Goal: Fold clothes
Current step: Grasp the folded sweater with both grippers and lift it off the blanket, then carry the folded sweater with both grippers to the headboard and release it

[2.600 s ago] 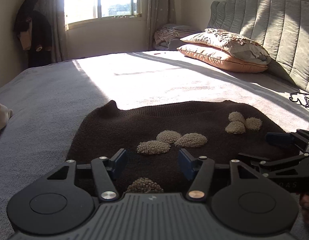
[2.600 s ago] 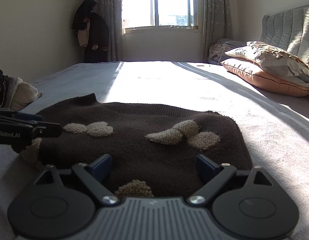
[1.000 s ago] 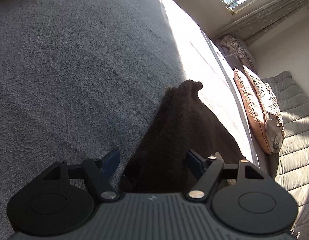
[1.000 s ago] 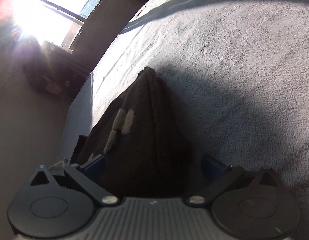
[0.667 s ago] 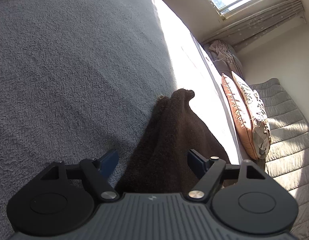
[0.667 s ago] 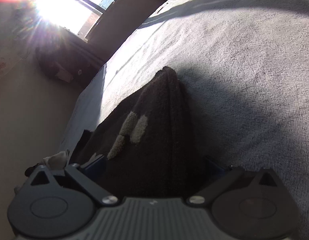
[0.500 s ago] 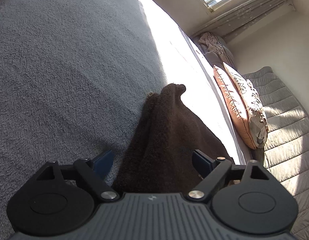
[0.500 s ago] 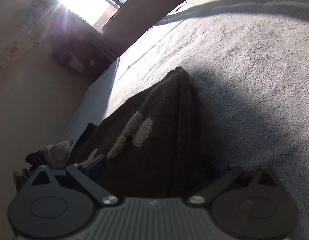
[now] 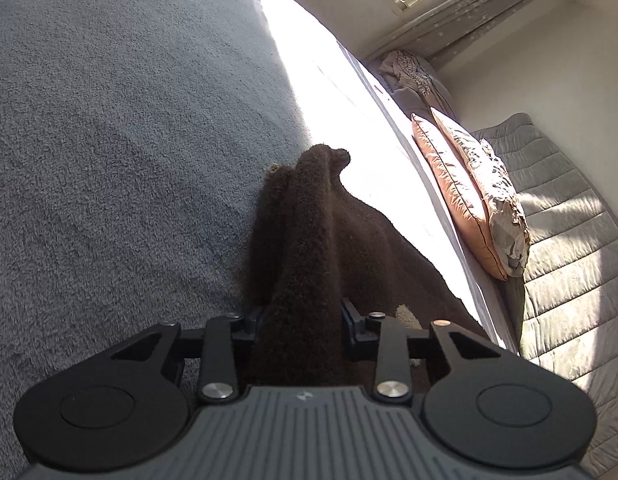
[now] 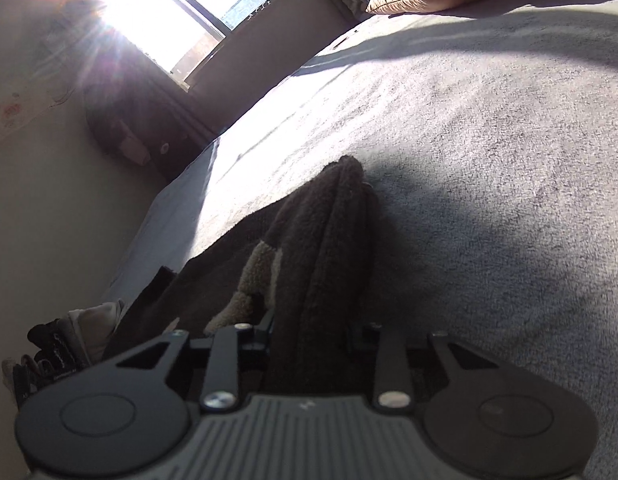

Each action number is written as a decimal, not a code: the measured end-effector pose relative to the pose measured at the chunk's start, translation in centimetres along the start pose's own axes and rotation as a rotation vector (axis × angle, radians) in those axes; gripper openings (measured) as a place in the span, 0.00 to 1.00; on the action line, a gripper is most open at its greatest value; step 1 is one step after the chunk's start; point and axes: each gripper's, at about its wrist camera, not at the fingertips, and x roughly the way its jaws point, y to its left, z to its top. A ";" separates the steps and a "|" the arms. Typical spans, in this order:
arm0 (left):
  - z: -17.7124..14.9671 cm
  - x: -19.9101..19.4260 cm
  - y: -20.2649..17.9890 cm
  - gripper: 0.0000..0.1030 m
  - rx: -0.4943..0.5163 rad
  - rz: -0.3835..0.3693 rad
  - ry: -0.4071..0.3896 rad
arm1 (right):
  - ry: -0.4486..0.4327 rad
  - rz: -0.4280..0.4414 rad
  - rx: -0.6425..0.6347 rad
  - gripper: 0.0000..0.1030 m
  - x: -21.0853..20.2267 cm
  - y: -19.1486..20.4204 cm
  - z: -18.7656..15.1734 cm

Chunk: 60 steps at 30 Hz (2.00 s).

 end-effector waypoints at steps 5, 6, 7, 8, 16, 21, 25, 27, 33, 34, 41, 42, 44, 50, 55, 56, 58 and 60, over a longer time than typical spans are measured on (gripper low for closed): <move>0.3 -2.0 -3.1 0.29 0.055 -0.023 -0.065 | -0.081 -0.025 -0.136 0.26 -2.0 3.5 -0.1; 0.3 -2.3 -3.7 0.29 0.066 -0.027 -0.071 | -0.097 -0.032 -0.168 0.26 -2.4 4.1 -0.1; 0.2 -2.6 -4.4 0.28 0.079 -0.033 -0.077 | -0.111 -0.039 -0.195 0.26 -2.7 4.7 -0.3; 0.1 -3.0 -5.1 0.28 0.093 -0.039 -0.083 | -0.122 -0.041 -0.206 0.26 -3.0 5.0 -0.3; -2.0 -4.9 -10.7 0.27 0.239 -0.073 -0.134 | -0.236 -0.071 -0.267 0.25 -6.3 6.4 0.3; -2.9 -4.8 -12.3 0.27 0.254 -0.073 -0.137 | -0.295 -0.087 -0.263 0.25 -9.6 5.5 0.3; -2.8 -2.7 -17.2 0.25 0.228 -0.110 -0.128 | -0.348 -0.111 -0.232 0.25 -13.0 3.5 0.4; -3.2 -1.2 -21.8 0.24 0.292 -0.127 -0.127 | -0.389 -0.148 -0.194 0.25 -15.5 1.6 0.9; -7.2 8.0 -36.1 0.23 0.401 -0.242 -0.030 | -0.660 -0.361 -0.148 0.25 -25.4 -3.5 2.7; -8.2 10.0 -38.9 0.23 0.412 -0.272 -0.012 | -0.720 -0.400 -0.146 0.25 -27.3 -4.2 2.9; -16.7 26.6 -56.0 0.41 0.436 -0.403 0.120 | -1.106 -0.682 0.272 0.26 -37.3 -13.6 2.2; -18.7 29.5 -57.2 0.46 0.455 -0.361 0.152 | -1.121 -0.732 0.398 0.29 -37.9 -15.4 1.7; -23.0 33.3 -57.9 0.49 0.479 -0.205 0.201 | -0.961 -0.894 0.687 0.48 -37.9 -20.2 0.6; -26.2 35.8 -50.6 0.49 0.192 -0.163 0.241 | -0.927 -0.864 1.053 0.50 -40.6 -25.2 -3.2; -24.4 32.5 -49.9 0.51 0.255 -0.174 0.173 | -1.051 -0.949 0.988 0.58 -42.6 -24.1 -3.4; -24.7 31.6 -50.6 0.52 0.302 -0.196 0.176 | -1.069 -0.950 1.006 0.58 -42.9 -24.2 -3.8; -25.9 29.7 -52.0 0.56 0.409 -0.239 0.184 | -1.098 -0.967 0.992 0.59 -43.6 -24.0 -3.7; -27.6 27.9 -52.8 0.62 0.508 -0.273 0.195 | -1.124 -0.976 0.938 0.60 -44.0 -23.5 -3.0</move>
